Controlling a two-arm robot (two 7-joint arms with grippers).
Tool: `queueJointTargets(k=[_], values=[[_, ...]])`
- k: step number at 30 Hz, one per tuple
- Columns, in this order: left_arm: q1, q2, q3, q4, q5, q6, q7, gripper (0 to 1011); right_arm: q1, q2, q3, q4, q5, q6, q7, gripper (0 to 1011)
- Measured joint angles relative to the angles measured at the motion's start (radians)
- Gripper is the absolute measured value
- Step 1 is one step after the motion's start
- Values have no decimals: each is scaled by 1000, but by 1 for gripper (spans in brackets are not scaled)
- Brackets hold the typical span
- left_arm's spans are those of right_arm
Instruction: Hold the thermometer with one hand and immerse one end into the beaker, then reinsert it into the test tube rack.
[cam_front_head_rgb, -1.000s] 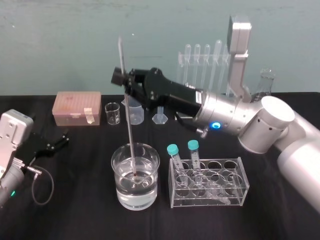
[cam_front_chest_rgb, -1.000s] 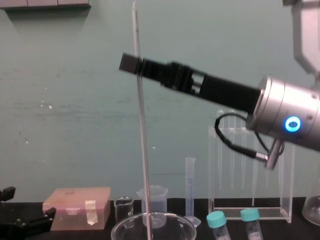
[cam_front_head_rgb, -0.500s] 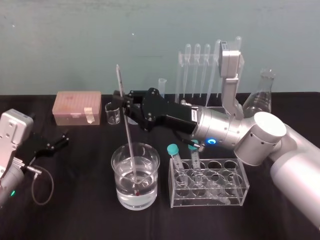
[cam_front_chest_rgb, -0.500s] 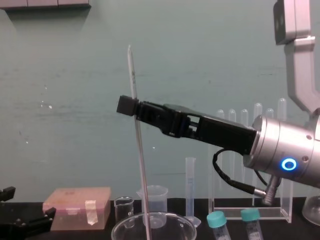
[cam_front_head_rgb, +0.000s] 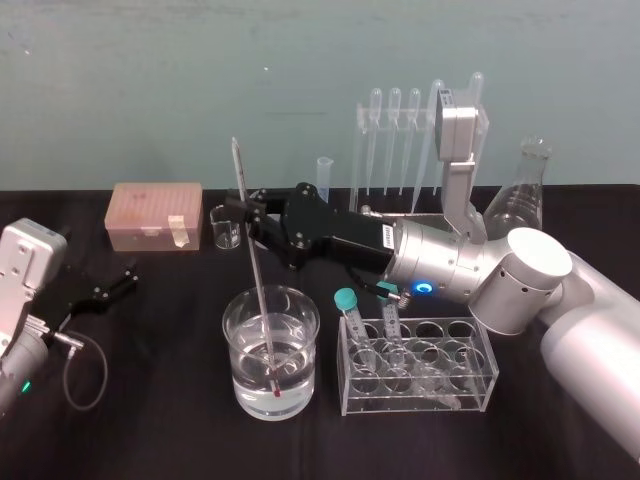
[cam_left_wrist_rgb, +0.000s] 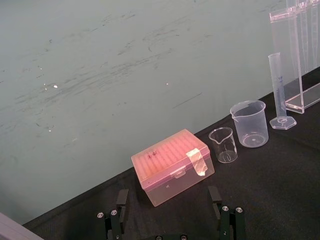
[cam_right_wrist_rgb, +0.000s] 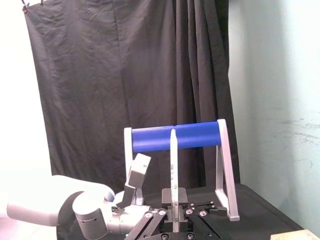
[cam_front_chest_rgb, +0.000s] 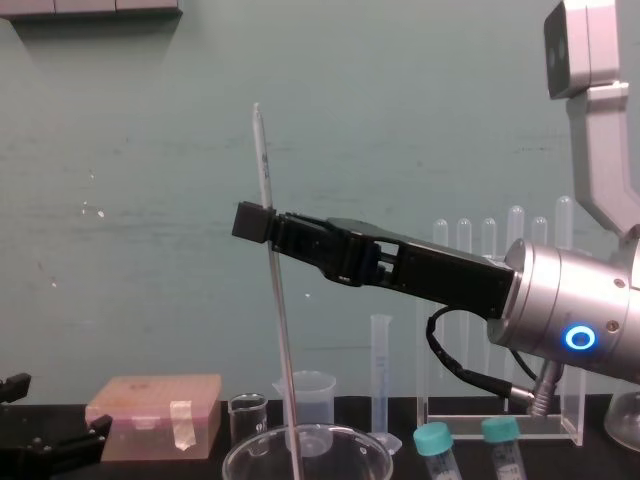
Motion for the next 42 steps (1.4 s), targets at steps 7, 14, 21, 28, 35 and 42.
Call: queueJointTargets(k=[7, 14, 21, 28, 35, 42], values=[[0, 0, 0, 0, 0, 0, 0, 1008, -2, 2, 2, -2, -4, 4, -1, 56], [0, 0, 0, 0, 0, 0, 0, 1008, -6, 4, 4, -7, -6, 5, -1, 56], [0, 0, 0, 0, 0, 0, 0, 1008, -9, 6, 4, -10, -7, 6, -1, 56], [0, 0, 0, 0, 0, 0, 0, 1008, -13, 11, 4, -15, -7, 9, -1, 56], [0, 0, 0, 0, 0, 0, 0, 1008, -17, 15, 3, -26, -8, 10, -1, 56], [0, 0, 0, 0, 0, 0, 0, 1008, -19, 18, 1, -29, -11, 10, -1, 56]])
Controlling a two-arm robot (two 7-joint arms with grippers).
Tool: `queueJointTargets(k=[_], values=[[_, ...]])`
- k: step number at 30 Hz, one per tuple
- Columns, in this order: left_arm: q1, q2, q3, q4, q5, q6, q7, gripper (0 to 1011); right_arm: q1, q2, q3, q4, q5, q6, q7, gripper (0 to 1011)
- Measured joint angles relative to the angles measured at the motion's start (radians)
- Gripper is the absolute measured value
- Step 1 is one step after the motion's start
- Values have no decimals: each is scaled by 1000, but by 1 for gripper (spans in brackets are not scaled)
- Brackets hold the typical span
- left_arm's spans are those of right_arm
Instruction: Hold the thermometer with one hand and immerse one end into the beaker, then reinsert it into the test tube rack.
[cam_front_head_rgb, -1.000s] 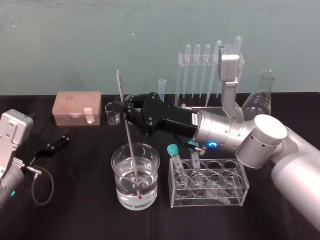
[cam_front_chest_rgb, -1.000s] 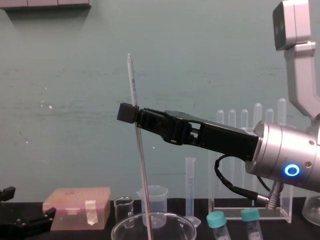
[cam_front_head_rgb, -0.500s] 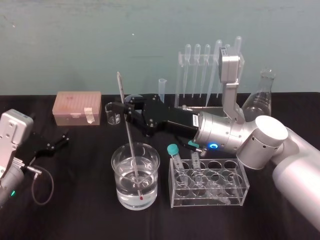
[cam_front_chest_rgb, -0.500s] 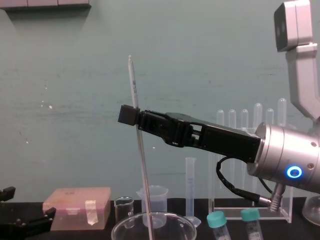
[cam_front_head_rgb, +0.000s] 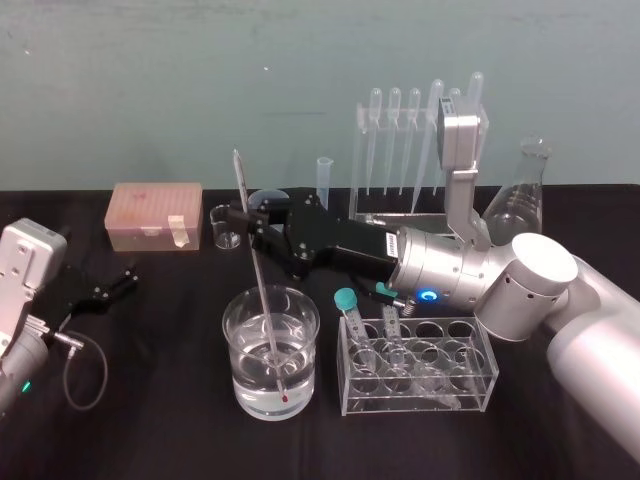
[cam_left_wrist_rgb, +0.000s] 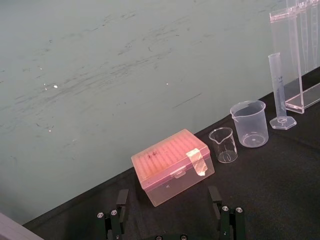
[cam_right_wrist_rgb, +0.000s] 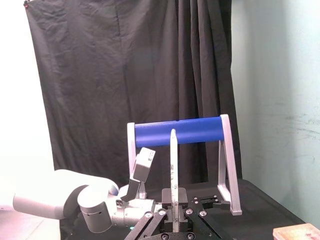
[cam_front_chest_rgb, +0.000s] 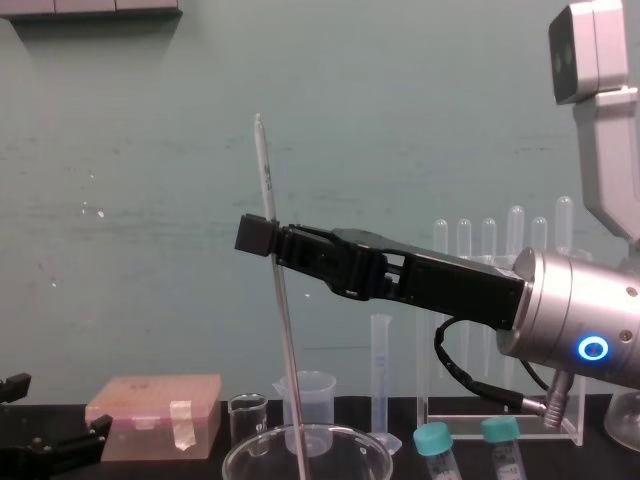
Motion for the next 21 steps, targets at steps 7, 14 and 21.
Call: queueJointTargets(k=[7, 14, 21], values=[[0, 0, 0, 0, 0, 0, 0, 1008, 0, 2, -3, -2, -5, -4, 1, 56], [0, 0, 0, 0, 0, 0, 0, 1008, 1, 2, -3, -1, -5, -6, 3, 56], [0, 0, 0, 0, 0, 0, 0, 1008, 3, 1, -4, 2, -5, -8, 5, 56]])
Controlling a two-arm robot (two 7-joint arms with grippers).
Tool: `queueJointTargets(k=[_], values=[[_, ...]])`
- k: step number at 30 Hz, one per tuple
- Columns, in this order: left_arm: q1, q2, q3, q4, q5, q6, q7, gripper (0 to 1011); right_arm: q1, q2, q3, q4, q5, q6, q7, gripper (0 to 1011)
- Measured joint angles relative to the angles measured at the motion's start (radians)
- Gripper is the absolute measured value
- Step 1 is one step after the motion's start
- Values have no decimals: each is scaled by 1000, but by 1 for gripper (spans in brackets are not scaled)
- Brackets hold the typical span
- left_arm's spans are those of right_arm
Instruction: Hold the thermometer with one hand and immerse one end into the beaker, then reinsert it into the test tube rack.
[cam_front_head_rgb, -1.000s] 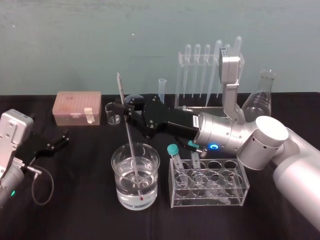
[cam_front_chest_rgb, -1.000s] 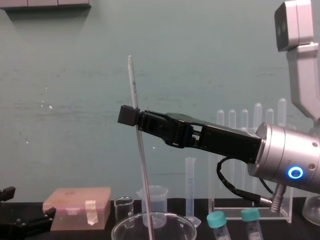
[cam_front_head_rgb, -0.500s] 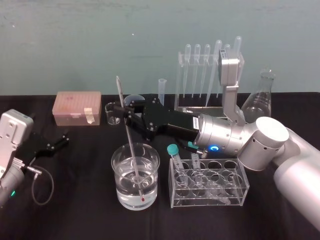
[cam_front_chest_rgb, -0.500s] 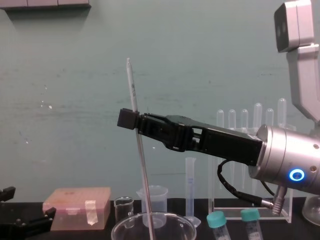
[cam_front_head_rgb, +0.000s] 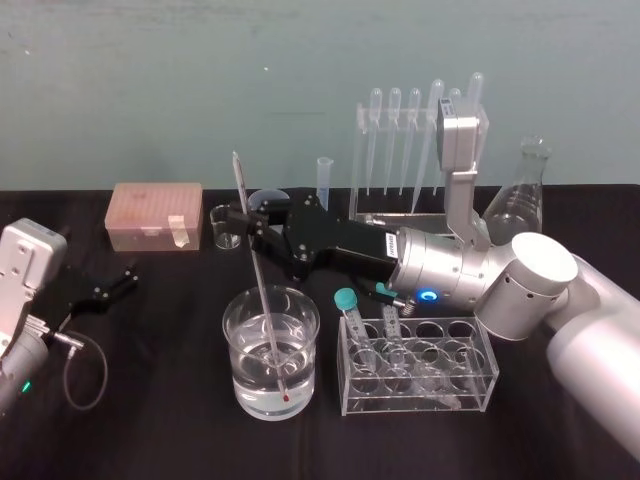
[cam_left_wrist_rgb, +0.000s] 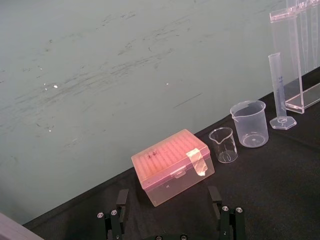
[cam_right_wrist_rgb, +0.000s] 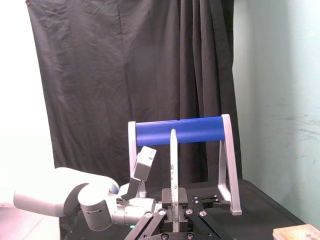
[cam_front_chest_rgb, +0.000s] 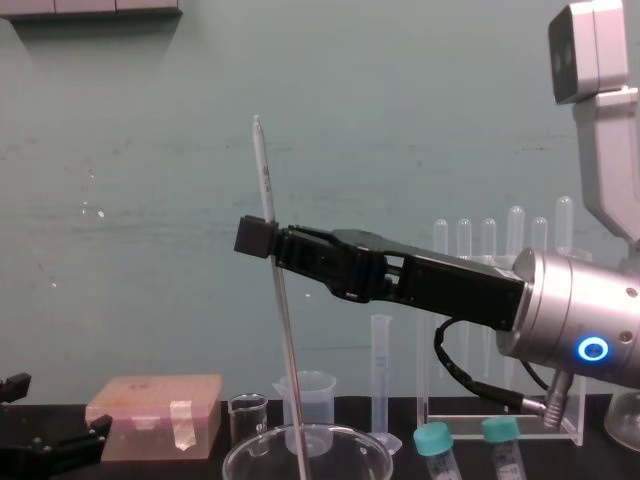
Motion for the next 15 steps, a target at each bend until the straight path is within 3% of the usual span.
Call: queueJointTargets(k=[15], values=[[0, 0, 0, 0, 0, 0, 0, 1008, 5, 0, -1, 4, 2, 1, 10, 56]])
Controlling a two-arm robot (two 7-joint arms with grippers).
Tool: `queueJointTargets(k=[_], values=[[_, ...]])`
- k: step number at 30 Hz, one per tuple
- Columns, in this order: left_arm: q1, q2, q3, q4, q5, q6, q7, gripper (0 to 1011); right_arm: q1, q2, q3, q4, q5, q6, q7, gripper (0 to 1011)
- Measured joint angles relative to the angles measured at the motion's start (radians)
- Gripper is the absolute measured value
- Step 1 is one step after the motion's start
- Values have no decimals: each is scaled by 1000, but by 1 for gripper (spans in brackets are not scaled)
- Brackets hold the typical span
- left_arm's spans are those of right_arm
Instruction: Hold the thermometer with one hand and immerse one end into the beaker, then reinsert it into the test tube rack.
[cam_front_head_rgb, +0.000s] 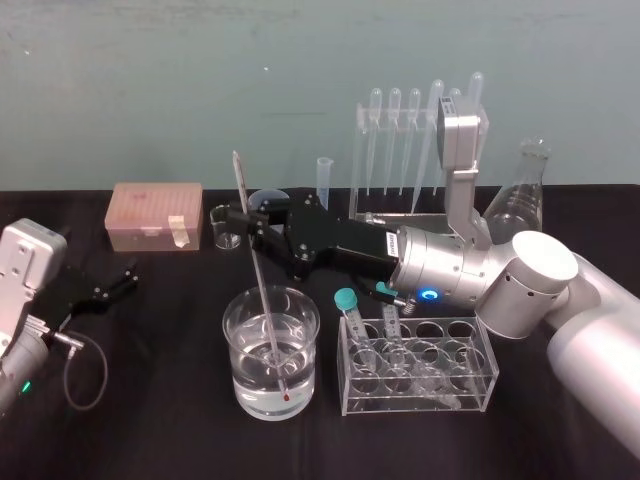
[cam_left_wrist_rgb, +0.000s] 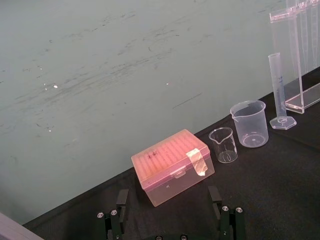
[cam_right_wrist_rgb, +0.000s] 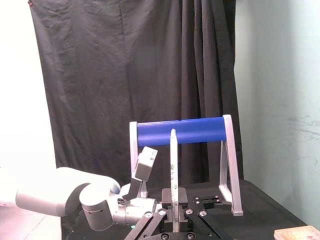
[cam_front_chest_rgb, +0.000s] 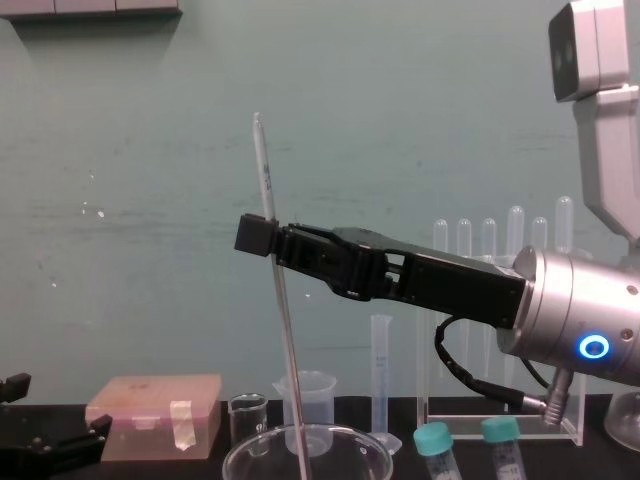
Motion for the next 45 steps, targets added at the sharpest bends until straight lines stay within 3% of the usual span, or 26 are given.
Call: queueJointTargets(k=[45], values=[[0, 0, 0, 0, 0, 0, 0, 1008, -6, 5, -1, -8, 5, 5, -2, 56]])
